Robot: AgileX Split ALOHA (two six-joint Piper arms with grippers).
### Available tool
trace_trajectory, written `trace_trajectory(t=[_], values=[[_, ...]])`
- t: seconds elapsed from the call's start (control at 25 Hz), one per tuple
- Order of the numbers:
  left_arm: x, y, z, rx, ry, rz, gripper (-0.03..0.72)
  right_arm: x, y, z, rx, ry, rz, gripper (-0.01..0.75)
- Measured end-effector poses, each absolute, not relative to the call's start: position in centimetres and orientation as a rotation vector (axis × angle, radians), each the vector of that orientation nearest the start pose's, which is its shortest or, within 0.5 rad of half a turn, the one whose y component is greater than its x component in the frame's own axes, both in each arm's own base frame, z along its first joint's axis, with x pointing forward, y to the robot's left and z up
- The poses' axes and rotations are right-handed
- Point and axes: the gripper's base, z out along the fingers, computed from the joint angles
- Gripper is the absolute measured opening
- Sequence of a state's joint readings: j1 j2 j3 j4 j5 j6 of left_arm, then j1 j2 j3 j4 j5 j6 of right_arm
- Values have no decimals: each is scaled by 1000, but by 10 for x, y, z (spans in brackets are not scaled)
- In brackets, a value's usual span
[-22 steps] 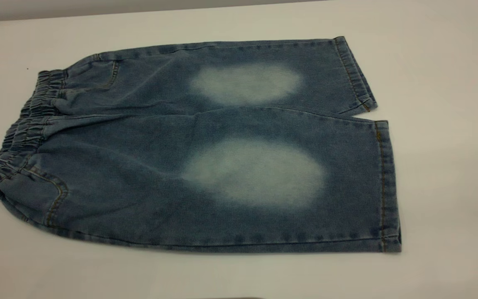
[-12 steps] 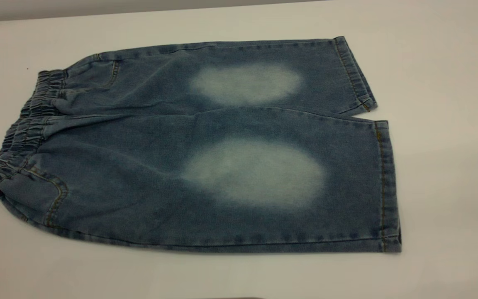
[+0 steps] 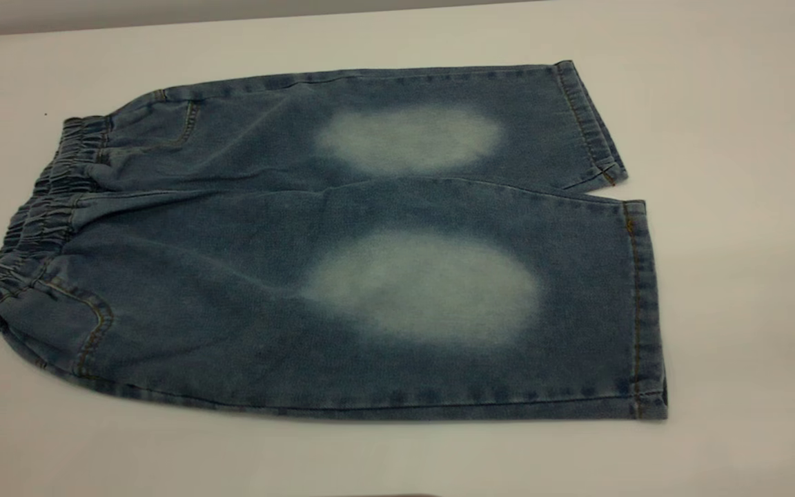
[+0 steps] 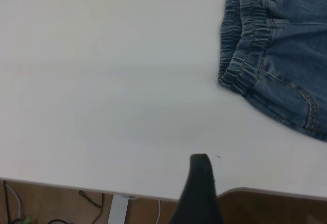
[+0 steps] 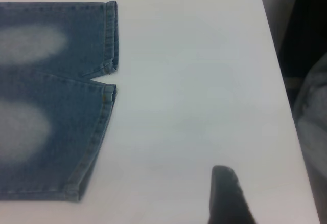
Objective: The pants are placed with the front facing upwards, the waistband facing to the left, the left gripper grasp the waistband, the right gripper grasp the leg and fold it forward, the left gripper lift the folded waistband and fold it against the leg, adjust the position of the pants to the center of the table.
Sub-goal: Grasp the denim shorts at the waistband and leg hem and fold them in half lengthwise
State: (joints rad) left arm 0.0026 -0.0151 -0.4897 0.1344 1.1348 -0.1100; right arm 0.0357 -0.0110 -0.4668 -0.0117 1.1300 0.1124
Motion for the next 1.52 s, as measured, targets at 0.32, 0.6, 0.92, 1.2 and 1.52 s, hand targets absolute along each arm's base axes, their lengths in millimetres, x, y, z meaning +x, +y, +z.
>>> trace_trajectory(t=[0.32, 0.6, 0.92, 1.2, 1.52], values=[[-10, 11, 269, -131, 2103, 98, 559, -6, -1, 263, 83, 2135, 73, 342], [-10, 11, 269, -131, 2103, 98, 559, -6, -1, 263, 83, 2135, 73, 342], [-10, 11, 269, -133, 2103, 97, 559, -6, -1, 263, 83, 2135, 72, 328], [-10, 11, 269, -132, 2103, 98, 559, -6, -1, 263, 88, 2135, 74, 300], [5, 11, 280, -151, 2155, 89, 559, 12, 6, 270, 101, 2198, 179, 356]])
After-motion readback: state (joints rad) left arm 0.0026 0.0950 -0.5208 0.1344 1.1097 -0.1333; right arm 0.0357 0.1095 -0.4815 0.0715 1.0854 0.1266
